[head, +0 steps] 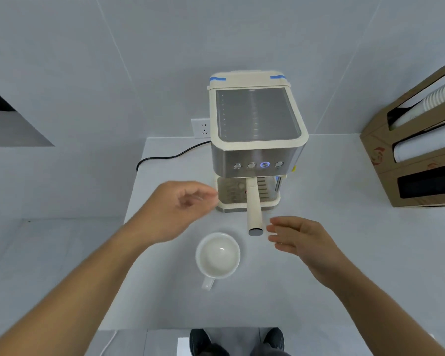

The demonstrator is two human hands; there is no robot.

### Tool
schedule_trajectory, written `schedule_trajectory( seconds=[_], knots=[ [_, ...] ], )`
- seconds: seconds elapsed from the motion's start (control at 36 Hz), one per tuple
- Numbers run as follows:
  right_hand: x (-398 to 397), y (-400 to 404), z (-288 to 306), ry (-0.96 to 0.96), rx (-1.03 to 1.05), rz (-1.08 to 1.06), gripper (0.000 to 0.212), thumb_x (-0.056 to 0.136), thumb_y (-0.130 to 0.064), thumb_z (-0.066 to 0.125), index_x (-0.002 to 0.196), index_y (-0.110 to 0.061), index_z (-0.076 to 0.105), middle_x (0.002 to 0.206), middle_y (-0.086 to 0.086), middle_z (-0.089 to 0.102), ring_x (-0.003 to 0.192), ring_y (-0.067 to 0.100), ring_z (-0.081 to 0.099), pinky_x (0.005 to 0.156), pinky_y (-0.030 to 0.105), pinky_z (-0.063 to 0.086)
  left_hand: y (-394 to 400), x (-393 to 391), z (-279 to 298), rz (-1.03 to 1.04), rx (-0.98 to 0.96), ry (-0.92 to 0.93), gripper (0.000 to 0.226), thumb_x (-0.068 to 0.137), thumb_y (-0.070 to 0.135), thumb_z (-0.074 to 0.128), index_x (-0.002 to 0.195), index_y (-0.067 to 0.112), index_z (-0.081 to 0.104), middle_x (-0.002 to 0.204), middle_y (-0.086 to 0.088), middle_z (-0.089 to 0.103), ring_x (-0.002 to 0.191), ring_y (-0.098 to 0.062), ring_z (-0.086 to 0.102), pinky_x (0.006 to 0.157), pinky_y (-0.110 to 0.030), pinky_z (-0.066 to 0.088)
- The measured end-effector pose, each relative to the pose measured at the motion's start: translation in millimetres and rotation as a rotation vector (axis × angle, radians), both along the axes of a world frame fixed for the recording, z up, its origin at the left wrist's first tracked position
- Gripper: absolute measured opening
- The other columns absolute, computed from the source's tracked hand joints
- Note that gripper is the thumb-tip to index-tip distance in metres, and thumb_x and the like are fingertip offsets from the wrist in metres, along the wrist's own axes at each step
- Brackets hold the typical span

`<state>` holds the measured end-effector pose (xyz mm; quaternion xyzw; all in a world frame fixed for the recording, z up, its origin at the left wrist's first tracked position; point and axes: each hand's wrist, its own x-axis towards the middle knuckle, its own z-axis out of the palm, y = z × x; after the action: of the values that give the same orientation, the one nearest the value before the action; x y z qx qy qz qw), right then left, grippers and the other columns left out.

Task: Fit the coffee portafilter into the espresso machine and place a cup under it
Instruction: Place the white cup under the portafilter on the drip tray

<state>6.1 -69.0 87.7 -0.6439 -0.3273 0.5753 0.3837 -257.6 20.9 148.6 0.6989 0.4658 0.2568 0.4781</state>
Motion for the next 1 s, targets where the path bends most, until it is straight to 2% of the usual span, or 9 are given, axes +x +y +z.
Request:
schedule_trajectory(
  seconds=[0.22,0.36,0.44,0.5,0.58,0.67,0.72,0.86,1.0],
  knots=[
    [-6,-30,-24,0.012,-0.052,-0.035,0.018,0.091,-0.010,0.063,0.102,-0.019,0.074,0.096,0.001,0.079,0.091,0.018,0.075,0.084,0.034,0.056,-41,-36,-57,0.134,-0.224,-0.012,0.023,0.086,0.019,0.072,0.086,0.041,0.077,0.093,0.012,0.077,0.088,-0.008,0.072,0.077,-0.017,0.054],
    [-15,-37,-41,0.019,-0.108,0.002,0.017,0.093,-0.012,0.063,0.105,-0.019,0.073,0.095,-0.001,0.079,0.090,0.018,0.075,0.082,0.032,0.057,-66,-47,-90,0.252,-0.370,0.000,0.019,0.088,0.021,0.070,0.085,0.038,0.078,0.085,0.002,0.077,0.087,-0.020,0.072,0.085,-0.030,0.058],
    [-21,-38,-52,0.040,-0.145,0.010,0.016,0.092,-0.013,0.064,0.105,-0.019,0.073,0.095,-0.002,0.079,0.090,0.017,0.075,0.080,0.030,0.058,-81,-50,-107,0.317,-0.465,-0.011,0.008,0.081,0.034,0.072,0.086,0.031,0.078,0.086,-0.006,0.076,0.090,-0.029,0.070,0.093,-0.043,0.056],
    [-24,-39,-60,0.060,-0.172,0.006,0.016,0.092,-0.013,0.066,0.105,-0.017,0.073,0.096,0.001,0.079,0.090,0.018,0.075,0.079,0.030,0.059,-89,-51,-117,0.351,-0.520,-0.013,0.028,0.068,0.048,0.071,0.084,0.026,0.078,0.087,-0.009,0.075,0.090,-0.032,0.070,0.093,-0.046,0.055],
    [-31,-41,-73,0.089,-0.209,-0.023,0.016,0.092,-0.011,0.065,0.106,-0.014,0.073,0.100,0.005,0.078,0.090,0.020,0.075,0.079,0.032,0.059,-99,-52,-131,0.405,-0.605,-0.030,0.030,0.068,0.045,0.070,0.083,0.019,0.077,0.087,-0.012,0.075,0.080,-0.023,0.068,0.092,-0.047,0.056],
    [-40,-39,-84,0.100,-0.232,-0.053,0.016,0.093,-0.011,0.063,0.105,-0.014,0.073,0.103,0.006,0.077,0.089,0.020,0.075,0.074,0.030,0.060,-105,-49,-148,0.566,-0.776,-0.172,0.013,0.084,0.025,0.072,0.085,0.013,0.079,0.090,-0.011,0.077,0.083,-0.021,0.073,0.080,-0.036,0.059],
    [-47,-36,-89,0.109,-0.232,-0.075,0.015,0.093,-0.013,0.063,0.105,-0.015,0.072,0.106,0.006,0.075,0.090,0.019,0.075,0.073,0.029,0.060,-108,-44,-155,0.650,-0.855,-0.259,0.012,0.088,0.018,0.070,0.088,0.009,0.077,0.087,-0.010,0.077,0.082,-0.021,0.073,0.075,-0.031,0.058],
    [-63,-21,-99,0.145,-0.227,-0.114,0.016,0.095,-0.018,0.063,0.109,-0.017,0.069,0.112,0.007,0.072,0.100,0.023,0.071,0.081,0.034,0.059,-117,-27,-163,0.725,-0.940,-0.312,0.013,0.091,0.013,0.064,0.091,0.002,0.072,0.084,-0.012,0.073,0.080,-0.022,0.070,0.079,-0.033,0.059],
    [-71,-8,-100,0.174,-0.226,-0.068,0.024,0.095,-0.022,0.062,0.117,-0.017,0.069,0.112,0.006,0.073,0.098,0.020,0.072,0.080,0.033,0.059,-126,-19,-168,0.700,-0.978,-0.341,0.020,0.088,0.019,0.068,0.096,0.002,0.074,0.095,-0.014,0.075,0.092,-0.024,0.072,0.090,-0.036,0.057]
  ],
)
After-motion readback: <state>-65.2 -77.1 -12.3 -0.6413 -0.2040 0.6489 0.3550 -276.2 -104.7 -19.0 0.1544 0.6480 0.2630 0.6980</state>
